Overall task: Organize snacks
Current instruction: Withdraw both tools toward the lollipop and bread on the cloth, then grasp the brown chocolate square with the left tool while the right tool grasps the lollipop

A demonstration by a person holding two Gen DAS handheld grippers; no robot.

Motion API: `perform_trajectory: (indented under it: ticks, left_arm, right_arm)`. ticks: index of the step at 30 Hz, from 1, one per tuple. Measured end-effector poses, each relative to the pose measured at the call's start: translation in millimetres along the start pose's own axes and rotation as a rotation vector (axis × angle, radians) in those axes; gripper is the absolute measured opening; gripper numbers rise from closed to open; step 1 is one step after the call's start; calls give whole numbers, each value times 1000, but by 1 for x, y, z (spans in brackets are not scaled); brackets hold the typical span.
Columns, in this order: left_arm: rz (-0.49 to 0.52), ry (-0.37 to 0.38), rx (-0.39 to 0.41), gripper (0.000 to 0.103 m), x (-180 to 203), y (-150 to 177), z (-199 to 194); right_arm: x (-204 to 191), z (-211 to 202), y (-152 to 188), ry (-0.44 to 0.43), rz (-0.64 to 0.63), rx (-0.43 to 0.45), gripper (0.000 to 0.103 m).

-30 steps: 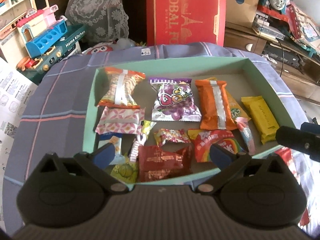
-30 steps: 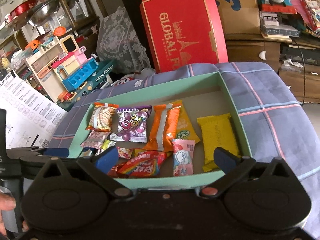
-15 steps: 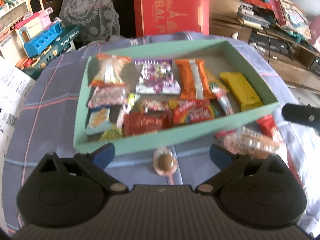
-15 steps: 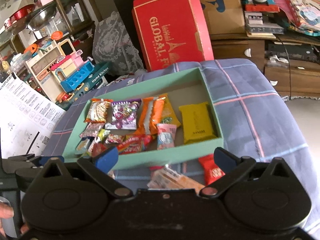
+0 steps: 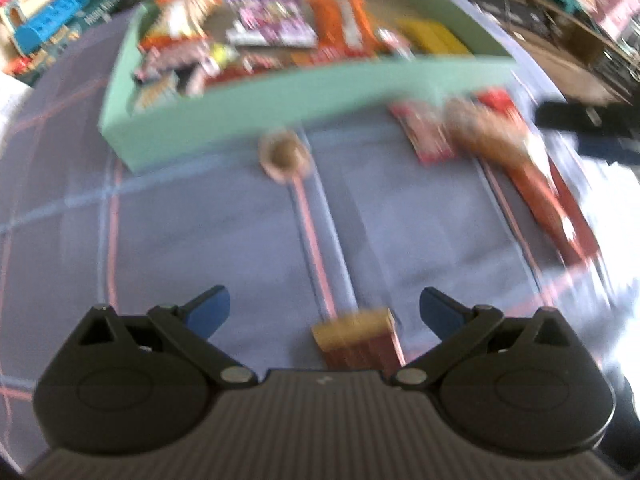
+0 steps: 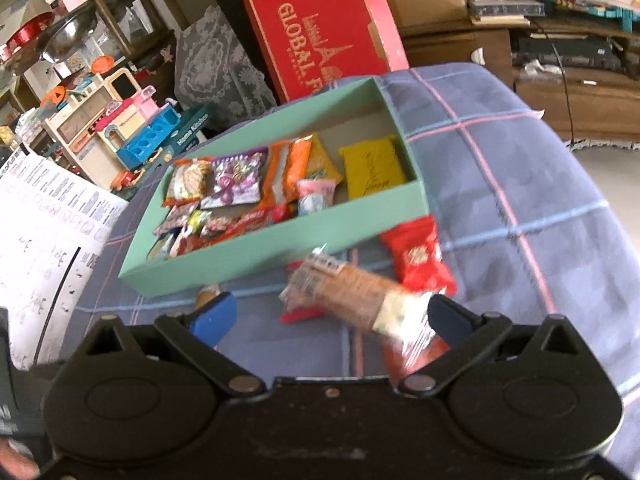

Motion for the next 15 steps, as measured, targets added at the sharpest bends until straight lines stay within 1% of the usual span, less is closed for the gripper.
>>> perform_trajectory:
  ticks: [4,6,8,10,12,13,15]
  left_arm:
    - [30,17,-52,101,6,26,3]
    - [35,22,-66,94,7,31,5]
    - [33,25,-69,88,7,35,5]
    - [43,21,-43,74,6,36,2]
    - [55,5,3,38,5,36,-4]
    - [56,-1,16,38,2,35,-5]
    - [16,11,36,38,-8,31,-4]
  right_arm:
    - [-13,4,12,-26,-4,-17,103]
    - [-20,7,16,-34,-5,-31,103]
    - [-24,9,21,-40,-6,-40,103]
    - [-27,10,25,-42,-7,-48,103]
    - [-31,11,29,-51,-4,-60,103]
    - [-32,12,29,-53,-6,-65,101]
    - [-38,15,28,-55,-25,-73,96]
Point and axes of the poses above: each gripper's, at about its wrist camera, not at the fingertips, and z roughly the way its jaws point, x to its right, y to its underside, the point moved 5 cm from there along z, roughly the way its jaws point, and after that the axes turned 10 degrees about -z, right-handed, at the moved point
